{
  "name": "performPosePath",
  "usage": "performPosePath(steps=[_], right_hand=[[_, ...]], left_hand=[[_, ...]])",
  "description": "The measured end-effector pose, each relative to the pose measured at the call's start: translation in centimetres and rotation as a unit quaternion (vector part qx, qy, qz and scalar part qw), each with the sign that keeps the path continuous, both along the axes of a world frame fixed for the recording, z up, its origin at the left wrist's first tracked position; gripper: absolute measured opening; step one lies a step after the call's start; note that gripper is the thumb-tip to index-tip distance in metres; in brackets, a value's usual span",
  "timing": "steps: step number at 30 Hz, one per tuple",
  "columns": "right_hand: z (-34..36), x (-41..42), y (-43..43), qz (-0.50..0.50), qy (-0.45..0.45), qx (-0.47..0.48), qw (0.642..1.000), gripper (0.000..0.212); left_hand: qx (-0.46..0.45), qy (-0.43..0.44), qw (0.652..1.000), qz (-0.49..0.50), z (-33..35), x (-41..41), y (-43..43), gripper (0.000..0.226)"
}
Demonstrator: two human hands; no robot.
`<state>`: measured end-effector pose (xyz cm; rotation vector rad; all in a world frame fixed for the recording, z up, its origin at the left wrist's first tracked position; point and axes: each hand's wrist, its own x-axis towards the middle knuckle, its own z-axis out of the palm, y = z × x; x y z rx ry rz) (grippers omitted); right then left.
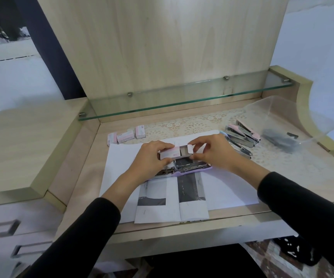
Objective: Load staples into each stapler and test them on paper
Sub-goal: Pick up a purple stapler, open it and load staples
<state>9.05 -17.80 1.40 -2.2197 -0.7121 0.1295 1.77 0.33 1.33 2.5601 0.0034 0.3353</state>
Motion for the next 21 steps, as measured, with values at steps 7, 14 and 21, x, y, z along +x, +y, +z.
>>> performPosePath(steps=[7,14,21], right_hand=[[-0.1,0.1,-0.4,-0.009,-0.007,-0.016,1.000,0.033],[0.1,0.2,-0.6,-0.008,-0.008,-0.037,0.999,0.039],[1.3,-0.4,0.0,0.003,-0.053,-0.023,0.998,0.008]], left_hand=[[0.017,0.017,1.000,0.000,-0.1,0.1,0.2,0.040],[0.005,0.017,1.000,-0.004,-0.2,-0.1,0.1,0.039],[0.010,0.002,1.000,0.004,-0.1,-0.3,-0.1,0.038]])
